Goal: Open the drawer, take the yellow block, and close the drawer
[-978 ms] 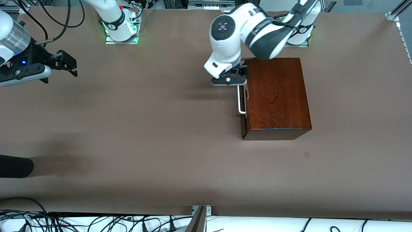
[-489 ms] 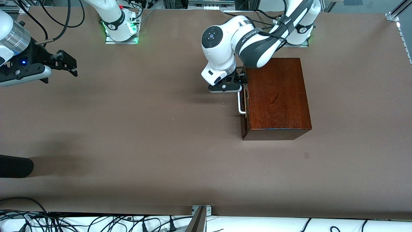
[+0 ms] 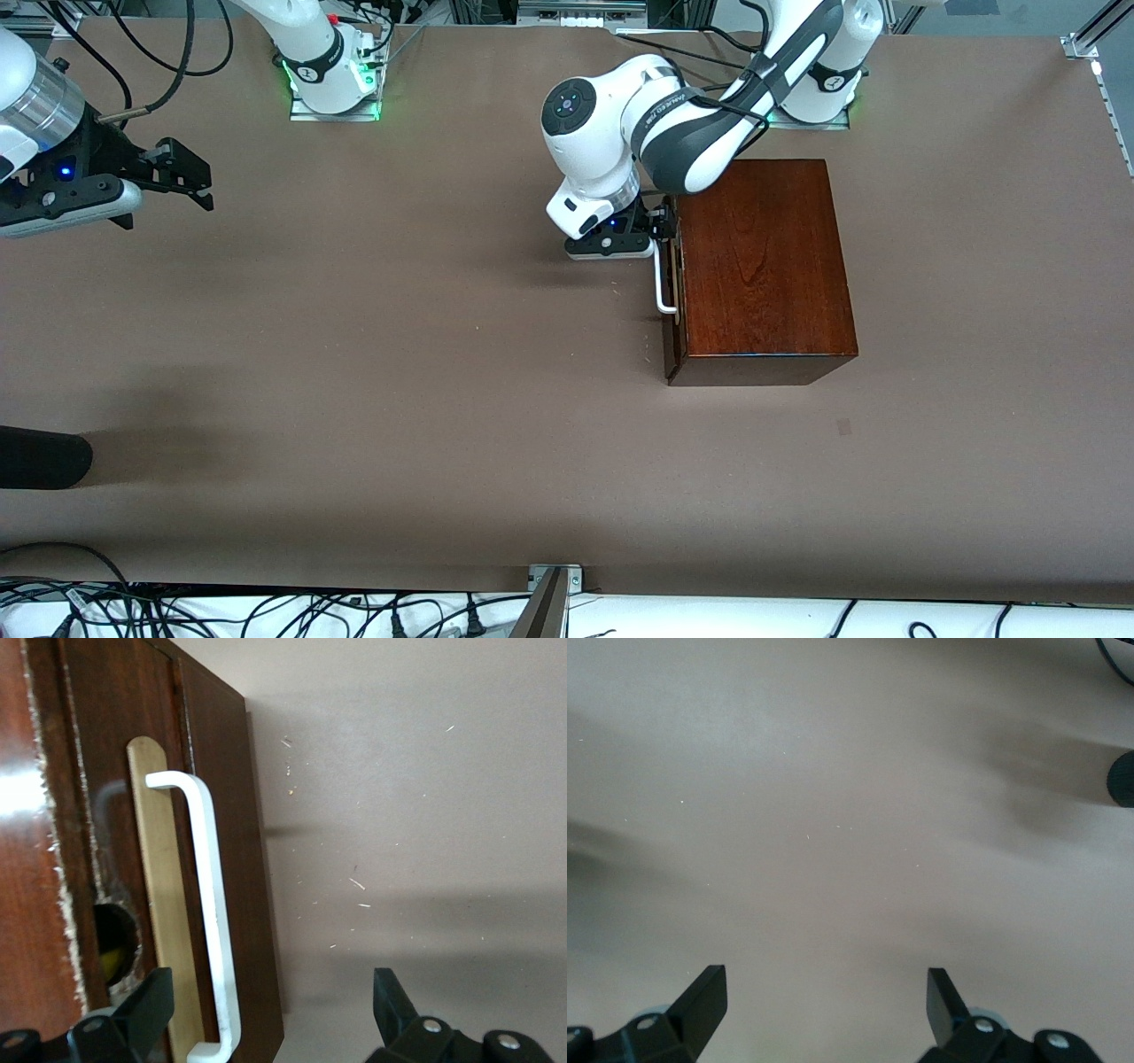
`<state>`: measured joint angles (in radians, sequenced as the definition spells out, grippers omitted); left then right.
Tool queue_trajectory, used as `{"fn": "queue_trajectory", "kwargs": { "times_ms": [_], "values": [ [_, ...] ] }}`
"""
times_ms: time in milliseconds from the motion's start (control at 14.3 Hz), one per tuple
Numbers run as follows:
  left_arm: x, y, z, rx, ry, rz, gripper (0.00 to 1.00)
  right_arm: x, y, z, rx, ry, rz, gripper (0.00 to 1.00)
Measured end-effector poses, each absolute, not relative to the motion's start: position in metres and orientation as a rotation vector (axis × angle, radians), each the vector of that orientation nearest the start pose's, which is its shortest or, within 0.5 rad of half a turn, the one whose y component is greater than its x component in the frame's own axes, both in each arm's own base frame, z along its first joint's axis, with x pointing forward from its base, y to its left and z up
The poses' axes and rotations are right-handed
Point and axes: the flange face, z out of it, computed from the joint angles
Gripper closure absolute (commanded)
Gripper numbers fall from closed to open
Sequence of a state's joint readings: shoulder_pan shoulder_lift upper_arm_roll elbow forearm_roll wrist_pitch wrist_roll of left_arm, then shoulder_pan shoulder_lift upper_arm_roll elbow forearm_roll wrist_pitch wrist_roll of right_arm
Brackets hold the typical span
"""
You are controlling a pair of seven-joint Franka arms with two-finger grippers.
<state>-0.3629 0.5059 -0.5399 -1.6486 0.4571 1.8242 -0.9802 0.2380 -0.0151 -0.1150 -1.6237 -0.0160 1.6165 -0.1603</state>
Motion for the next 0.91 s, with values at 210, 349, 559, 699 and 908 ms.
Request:
{"fn": "queue_trajectory", "kwargs": {
  "times_ms": [210, 349, 559, 699, 908],
  "values": [
    [0.46, -0.457, 0.326, -2.838, 0.115, -0.014, 0.0, 0.55, 0.066, 0.612, -3.124, -0.447, -0.012, 0.0],
    [0.462, -0.455, 0.318, -2.814, 0.12, -0.048, 0.0, 0.55, 0.066, 0.612, -3.124, -0.447, -0.012, 0.0],
    [0.46, -0.455, 0.3, -2.801, 0.129, -0.046, 0.0, 0.55, 0.066, 0.612, -3.124, -0.447, -0.012, 0.0],
    [0.457, -0.454, 0.289, -2.795, 0.129, -0.026, 0.0, 0.55, 0.066, 0.612, -3.124, -0.447, -0.012, 0.0],
    [0.457, -0.456, 0.281, -2.809, 0.074, -0.03, 0.0, 0.55, 0.066, 0.612, -3.124, -0.447, -0.012, 0.0]
  ]
}}
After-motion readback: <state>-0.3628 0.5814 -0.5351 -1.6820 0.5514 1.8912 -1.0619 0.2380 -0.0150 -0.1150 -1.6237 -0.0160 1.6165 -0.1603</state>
